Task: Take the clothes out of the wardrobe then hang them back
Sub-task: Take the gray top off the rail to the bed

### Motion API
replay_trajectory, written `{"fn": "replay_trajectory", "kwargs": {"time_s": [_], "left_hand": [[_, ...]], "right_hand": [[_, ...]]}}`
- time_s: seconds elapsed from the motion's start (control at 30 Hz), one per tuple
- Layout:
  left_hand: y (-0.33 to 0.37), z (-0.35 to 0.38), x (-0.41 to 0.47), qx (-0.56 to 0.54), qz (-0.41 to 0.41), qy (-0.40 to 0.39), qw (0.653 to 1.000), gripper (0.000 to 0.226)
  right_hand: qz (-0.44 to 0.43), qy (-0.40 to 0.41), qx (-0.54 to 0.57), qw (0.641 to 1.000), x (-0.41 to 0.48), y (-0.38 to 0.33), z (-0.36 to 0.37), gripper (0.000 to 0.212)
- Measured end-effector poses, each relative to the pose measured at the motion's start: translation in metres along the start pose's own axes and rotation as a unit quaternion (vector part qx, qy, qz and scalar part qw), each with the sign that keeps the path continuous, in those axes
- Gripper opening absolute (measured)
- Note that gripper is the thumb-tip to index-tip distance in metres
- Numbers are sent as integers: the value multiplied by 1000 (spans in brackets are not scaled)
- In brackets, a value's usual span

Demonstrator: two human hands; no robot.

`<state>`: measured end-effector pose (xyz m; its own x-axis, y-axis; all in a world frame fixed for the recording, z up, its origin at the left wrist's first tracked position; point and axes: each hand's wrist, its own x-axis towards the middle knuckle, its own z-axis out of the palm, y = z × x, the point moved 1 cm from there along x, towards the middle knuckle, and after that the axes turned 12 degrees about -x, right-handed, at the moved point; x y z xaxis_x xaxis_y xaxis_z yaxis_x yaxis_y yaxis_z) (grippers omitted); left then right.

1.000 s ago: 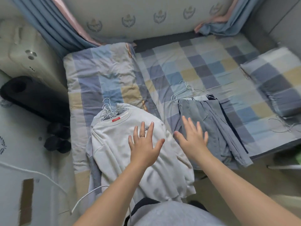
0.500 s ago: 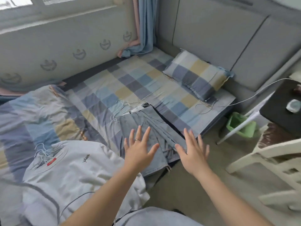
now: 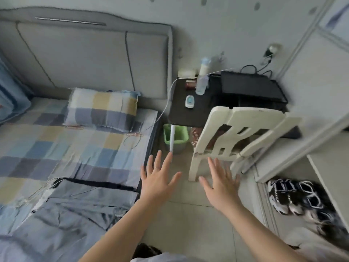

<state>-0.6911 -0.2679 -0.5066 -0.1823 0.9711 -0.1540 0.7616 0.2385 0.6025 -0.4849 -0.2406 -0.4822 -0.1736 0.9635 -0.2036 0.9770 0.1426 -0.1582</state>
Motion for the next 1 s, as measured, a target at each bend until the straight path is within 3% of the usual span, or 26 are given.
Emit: {"fn": "replay_trajectory", "kwargs": {"time_s": [0.13, 0.3, 0.47, 0.67, 1.0], "left_hand": [[72, 26, 67, 6, 112, -54, 992, 77], [169, 57, 146, 26, 275, -125, 953, 73], [275, 76, 195, 38, 419, -201, 885, 77], [405, 104, 223, -13, 563, -223, 796, 80], [651, 122, 171, -157, 699, -219, 662, 76]], "right_hand": [[99, 41, 13, 994, 18, 65, -22, 69], [231, 103, 22, 967, 40, 127, -57, 66], [356, 151, -29, 922, 46, 178, -96, 74], [471, 206, -77, 854, 23, 229, -168, 76], [537, 310, -211, 755, -48, 315, -324, 68]]}}
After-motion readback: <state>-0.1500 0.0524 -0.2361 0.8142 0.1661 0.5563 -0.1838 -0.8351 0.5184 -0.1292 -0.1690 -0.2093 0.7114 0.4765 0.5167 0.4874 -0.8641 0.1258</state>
